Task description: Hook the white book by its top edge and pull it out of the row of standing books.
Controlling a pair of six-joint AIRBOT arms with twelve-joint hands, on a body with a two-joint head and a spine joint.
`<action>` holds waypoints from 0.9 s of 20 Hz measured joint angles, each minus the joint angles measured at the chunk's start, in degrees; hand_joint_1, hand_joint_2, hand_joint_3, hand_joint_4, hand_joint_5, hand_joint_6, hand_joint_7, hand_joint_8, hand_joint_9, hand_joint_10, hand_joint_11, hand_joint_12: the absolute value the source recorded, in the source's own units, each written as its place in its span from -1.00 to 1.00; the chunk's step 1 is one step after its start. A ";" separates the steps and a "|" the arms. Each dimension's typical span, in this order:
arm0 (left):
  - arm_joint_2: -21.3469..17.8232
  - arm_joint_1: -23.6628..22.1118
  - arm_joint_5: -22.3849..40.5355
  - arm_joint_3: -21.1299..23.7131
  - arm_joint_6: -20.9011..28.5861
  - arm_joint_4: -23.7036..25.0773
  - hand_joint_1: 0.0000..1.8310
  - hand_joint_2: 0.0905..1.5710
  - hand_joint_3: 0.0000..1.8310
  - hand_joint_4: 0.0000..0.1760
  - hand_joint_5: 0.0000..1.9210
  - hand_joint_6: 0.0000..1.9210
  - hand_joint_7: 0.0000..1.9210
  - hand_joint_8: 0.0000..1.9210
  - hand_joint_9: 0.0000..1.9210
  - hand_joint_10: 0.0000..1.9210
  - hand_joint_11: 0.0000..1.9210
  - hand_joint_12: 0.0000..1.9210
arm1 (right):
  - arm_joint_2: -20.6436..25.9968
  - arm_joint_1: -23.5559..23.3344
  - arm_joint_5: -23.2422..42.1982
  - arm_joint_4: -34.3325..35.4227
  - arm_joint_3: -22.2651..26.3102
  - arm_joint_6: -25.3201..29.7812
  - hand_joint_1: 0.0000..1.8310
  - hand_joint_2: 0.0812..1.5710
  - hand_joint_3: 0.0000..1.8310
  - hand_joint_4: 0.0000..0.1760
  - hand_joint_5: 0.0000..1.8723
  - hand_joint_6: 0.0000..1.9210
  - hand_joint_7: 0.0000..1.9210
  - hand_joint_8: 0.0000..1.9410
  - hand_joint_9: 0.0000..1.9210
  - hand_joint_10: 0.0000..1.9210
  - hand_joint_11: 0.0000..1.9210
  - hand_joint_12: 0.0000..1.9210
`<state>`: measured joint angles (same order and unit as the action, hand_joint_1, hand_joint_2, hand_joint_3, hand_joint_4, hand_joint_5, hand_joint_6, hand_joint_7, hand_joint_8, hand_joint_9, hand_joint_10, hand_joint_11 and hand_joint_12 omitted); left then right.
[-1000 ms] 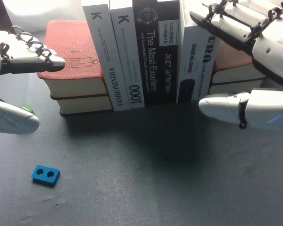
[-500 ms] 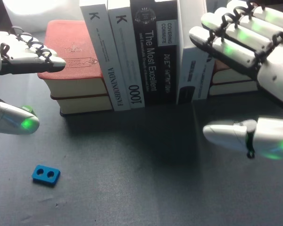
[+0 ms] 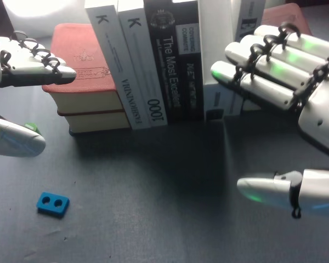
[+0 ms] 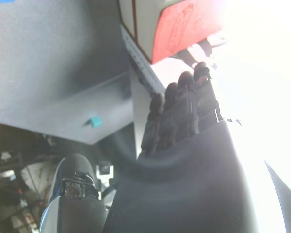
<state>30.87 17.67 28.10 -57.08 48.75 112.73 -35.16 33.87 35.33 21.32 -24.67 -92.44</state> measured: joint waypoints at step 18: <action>0.00 0.00 -0.09 0.00 0.00 -0.04 -1.00 0.40 -1.00 -1.00 -1.00 -1.00 -1.00 -1.00 -1.00 -1.00 -1.00 -1.00 | 0.35 5.73 1.18 0.07 0.31 -0.37 -1.00 0.37 -1.00 -1.00 -1.00 -1.00 -1.00 -1.00 -1.00 -1.00 -1.00 -1.00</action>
<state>30.87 17.67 28.01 -57.08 48.75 112.68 -34.81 39.59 36.51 21.39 -24.36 -92.82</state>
